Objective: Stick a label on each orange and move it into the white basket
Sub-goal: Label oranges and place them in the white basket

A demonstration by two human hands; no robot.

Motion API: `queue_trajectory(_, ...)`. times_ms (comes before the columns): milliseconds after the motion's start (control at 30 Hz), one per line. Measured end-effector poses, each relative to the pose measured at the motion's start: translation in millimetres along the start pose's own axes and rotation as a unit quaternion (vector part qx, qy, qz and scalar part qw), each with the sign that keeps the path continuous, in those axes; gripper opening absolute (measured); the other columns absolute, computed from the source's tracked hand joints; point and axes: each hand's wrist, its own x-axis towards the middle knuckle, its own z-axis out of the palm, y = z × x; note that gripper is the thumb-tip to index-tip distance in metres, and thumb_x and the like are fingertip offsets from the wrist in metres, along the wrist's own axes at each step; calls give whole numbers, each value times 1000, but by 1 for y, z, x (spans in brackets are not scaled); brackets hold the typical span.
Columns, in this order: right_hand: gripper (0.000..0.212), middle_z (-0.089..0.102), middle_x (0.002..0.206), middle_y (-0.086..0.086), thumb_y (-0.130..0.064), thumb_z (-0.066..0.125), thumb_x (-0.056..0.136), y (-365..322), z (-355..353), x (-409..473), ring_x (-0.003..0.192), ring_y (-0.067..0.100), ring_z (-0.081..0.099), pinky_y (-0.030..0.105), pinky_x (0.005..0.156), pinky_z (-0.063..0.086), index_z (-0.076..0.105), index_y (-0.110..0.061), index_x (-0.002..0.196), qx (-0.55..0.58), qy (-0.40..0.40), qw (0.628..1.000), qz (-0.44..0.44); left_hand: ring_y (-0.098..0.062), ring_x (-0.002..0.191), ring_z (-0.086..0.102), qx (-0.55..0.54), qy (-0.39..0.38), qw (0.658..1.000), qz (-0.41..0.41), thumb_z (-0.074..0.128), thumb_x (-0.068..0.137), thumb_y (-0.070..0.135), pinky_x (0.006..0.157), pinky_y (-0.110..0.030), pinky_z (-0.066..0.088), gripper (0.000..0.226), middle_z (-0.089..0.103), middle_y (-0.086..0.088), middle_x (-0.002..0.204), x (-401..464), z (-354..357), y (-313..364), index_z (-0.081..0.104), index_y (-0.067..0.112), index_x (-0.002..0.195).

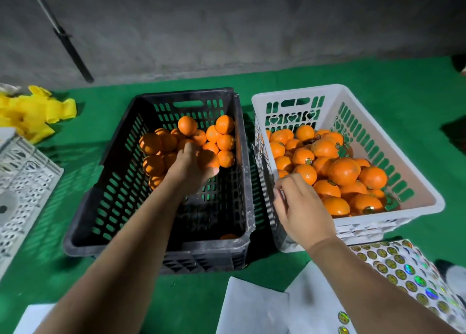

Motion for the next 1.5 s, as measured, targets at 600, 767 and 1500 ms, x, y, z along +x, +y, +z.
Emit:
queue_trajectory(600, 9, 66, 74, 7, -34, 79, 86, -107, -109, -85, 70, 25, 60, 31, 66, 50, 75, -26, 84, 444, 82, 867, 209, -18, 106, 75, -430, -19, 898, 88, 90, 75, 28, 90, -27, 60, 72, 75, -2, 119, -241, 62, 70, 55, 50, 134)
queue_trajectory(767, 8, 68, 75, -3, -21, 79, 88, -104, -135, -91, 72, 10, 61, 20, 68, 48, 75, -26, 83, 454, -23, 869, 195, -17, 110, 73, -409, -40, 905, 112, 89, 75, 29, 90, -21, 57, 72, 69, -11, 126, -255, 63, 76, 56, 52, 134)
queue_trajectory(1500, 51, 76, 111, 2, -66, 75, 75, -135, -107, -110, 106, 20, 72, 33, 88, 60, 74, -35, 115, 530, -27, 788, 312, -21, 113, 73, -446, -116, 877, 138, 86, 83, 30, 96, -31, 58, 68, 73, 6, 126, -274, 68, 72, 54, 40, 142)
